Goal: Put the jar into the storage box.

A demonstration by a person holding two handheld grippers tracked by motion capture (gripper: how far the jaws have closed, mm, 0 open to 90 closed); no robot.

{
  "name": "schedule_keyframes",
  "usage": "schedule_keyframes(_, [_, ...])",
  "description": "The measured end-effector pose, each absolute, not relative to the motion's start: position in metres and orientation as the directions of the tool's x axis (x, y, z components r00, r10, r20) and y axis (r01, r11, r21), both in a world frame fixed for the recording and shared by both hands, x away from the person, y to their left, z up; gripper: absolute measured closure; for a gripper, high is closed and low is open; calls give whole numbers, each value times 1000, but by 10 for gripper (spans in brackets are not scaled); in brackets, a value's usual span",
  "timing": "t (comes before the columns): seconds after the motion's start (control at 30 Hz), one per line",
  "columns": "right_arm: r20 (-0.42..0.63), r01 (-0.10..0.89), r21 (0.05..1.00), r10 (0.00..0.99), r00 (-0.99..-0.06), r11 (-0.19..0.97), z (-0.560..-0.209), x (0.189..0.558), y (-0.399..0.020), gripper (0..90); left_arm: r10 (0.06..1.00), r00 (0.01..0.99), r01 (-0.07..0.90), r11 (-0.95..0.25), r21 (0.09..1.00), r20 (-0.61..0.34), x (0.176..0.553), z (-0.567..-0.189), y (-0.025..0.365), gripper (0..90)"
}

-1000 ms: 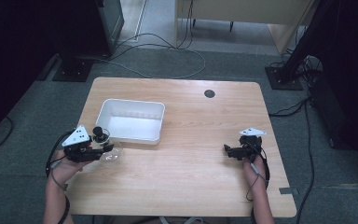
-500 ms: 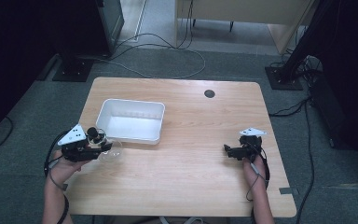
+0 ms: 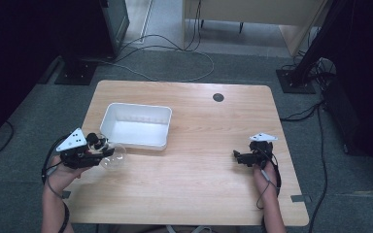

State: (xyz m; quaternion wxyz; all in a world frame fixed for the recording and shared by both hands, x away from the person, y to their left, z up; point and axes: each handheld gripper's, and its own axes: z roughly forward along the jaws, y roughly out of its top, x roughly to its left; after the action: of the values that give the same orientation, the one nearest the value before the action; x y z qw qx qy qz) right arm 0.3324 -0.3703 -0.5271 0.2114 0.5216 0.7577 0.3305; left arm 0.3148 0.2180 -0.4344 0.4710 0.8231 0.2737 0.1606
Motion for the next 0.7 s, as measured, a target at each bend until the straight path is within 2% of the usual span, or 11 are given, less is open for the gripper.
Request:
schedule_keyframes(0.47, [25,651,721,930,-366,237,-527,332,-370,0,623,782,279,-381,881,23,304,-408,222,497])
schedule_keyframes(0.7, [25,651,721,930,-367,237,-527,332,-370,0,644,764,234,-344,909,47,297,-391,221,498])
